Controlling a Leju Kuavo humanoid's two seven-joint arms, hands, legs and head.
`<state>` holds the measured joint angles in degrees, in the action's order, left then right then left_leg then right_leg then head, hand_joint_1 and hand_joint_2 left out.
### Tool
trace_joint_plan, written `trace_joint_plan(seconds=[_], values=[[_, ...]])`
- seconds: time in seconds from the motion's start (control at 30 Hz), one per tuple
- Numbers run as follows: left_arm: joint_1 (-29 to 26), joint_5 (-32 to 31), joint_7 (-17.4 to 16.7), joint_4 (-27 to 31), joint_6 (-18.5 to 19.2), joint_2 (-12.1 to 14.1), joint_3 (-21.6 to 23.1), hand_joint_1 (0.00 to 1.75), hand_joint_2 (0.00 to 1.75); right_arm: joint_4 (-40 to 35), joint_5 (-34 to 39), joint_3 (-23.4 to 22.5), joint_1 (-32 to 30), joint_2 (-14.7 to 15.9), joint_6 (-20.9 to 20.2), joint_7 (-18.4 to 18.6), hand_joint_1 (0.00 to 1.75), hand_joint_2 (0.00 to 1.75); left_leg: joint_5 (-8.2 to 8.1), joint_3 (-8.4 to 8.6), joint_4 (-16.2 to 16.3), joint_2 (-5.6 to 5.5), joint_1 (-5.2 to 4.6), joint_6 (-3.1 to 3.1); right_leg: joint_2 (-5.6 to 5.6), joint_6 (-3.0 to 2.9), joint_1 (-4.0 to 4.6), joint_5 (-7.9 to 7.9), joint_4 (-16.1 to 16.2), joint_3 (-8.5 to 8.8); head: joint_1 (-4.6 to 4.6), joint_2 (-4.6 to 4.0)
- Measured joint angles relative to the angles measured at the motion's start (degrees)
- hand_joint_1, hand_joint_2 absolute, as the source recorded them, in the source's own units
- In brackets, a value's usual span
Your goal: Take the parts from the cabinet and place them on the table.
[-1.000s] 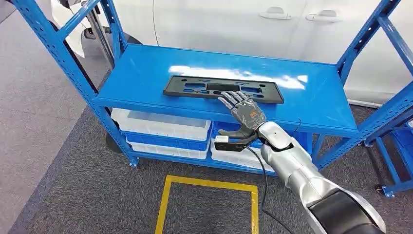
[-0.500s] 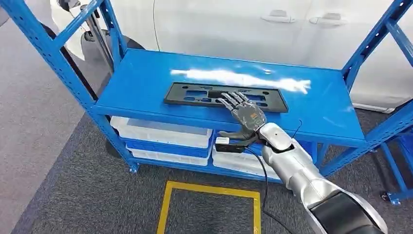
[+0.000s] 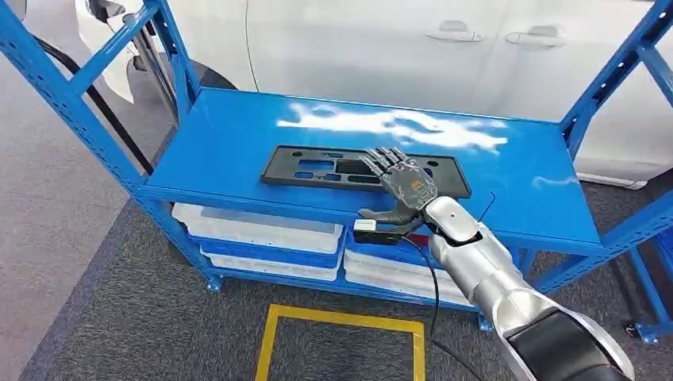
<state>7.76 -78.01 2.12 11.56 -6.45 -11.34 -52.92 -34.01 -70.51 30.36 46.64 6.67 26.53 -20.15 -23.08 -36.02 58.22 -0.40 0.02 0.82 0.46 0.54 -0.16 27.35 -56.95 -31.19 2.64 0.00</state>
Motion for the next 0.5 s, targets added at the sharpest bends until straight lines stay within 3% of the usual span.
trace_joint_plan(seconds=[0.1, 0.17, 0.23, 0.27, 0.3, 0.37, 0.4, 0.43, 0.5], values=[[0.0, 0.0, 0.0, 0.0, -0.1, 0.0, 0.0, 0.0, 0.0, -0.2, 0.2, -0.1, 0.3, 0.0, 0.0, -0.1, 0.0, 0.0, -0.17, 1.31, -1.2, 0.03, 0.5, 0.96, -0.13, 0.87, -0.05, 1.25, -1.5, 0.06, -0.02, 0.0], [0.3, 0.0, 0.0, 0.0, -0.1, 0.0, 0.0, 0.0, 0.0, -0.2, 0.3, -0.1, 0.5, 0.0, 0.0, -0.1, 0.0, 0.0, -0.6, 1.71, -1.3, 0.05, 0.5, 1.33, -0.16, 1.33, -0.26, 4.86, -10.0, -4.89, -0.02, 0.0], [0.1, 0.0, 0.0, 0.0, -0.1, -0.1, 0.0, 0.0, 0.0, -0.1, 0.3, -0.1, -0.2, 0.1, 0.1, -0.1, 0.0, 0.0, -1.1, 2.07, -1.2, -0.01, 0.49, 1.38, -0.16, 1.68, -0.44, 6.68, -17.8, -10.17, -0.02, 0.0], [0.0, 0.0, 0.0, 0.0, -0.1, -0.1, 0.0, 0.0, 0.0, -0.1, 0.2, 0.0, -0.5, 0.2, 0.1, -0.1, 0.0, 0.0, -1.38, 2.45, -1.2, -0.09, 0.49, 1.29, -0.17, 1.75, -0.59, 5.47, -18.5, -11.5, -0.02, 0.0], [-0.1, 0.0, 0.0, 0.0, 0.0, -0.1, 0.0, 0.0, 0.0, -0.1, 0.2, 0.0, -0.7, 0.2, 0.1, 0.0, 0.0, 1.75, -1.76, 2.98, -1.1, -0.13, 0.49, 1.23, -0.18, 1.72, -0.67, 2.73, -16.0, -11.07, -0.02, 0.0], [-0.1, 0.0, 0.1, 0.0, 0.1, -0.1, 0.0, 0.0, 0.0, -0.1, -0.1, 0.0, -0.6, 0.3, 0.0, 0.2, 0.0, 1.75, -2.69, 4.26, -1.0, -0.17, 0.49, 0.95, -0.2, 1.44, -0.68, -4.16, -6.0, -7.36, -0.02, 0.0], [-0.1, 0.0, 0.1, 0.0, 0.2, -0.1, 0.0, 0.0, 0.0, -0.1, -0.4, 0.0, -0.6, 0.3, 0.0, 0.5, 0.0, 1.75, -3.15, 4.58, -1.0, -0.17, 0.48, 0.71, -0.23, 1.14, -0.61, -6.2, -1.5, -5.91, -0.02, 0.0], [0.0, 0.1, 0.2, 0.0, 0.3, -0.2, 0.0, 0.0, 0.0, 0.0, -0.8, 0.0, -0.5, 0.3, 0.0, 1.1, 0.0, 1.75, -3.46, 4.64, -0.8, -0.19, 0.07, 0.3, -0.21, 0.96, -0.12, -5.36, -1.1, -5.15, -0.02, 0.0], [0.0, 0.2, 0.4, 0.0, 0.5, -0.2, 0.0, 0.0, 0.0, 0.0, -1.8, 0.1, -0.5, 0.3, 0.0, 2.1, 0.0, 1.75, -3.66, 4.55, -0.9, -0.15, 0.23, -0.18, -0.14, 0.29, 0.01, -4.82, -0.6, -5.24, -0.02, 0.0]])
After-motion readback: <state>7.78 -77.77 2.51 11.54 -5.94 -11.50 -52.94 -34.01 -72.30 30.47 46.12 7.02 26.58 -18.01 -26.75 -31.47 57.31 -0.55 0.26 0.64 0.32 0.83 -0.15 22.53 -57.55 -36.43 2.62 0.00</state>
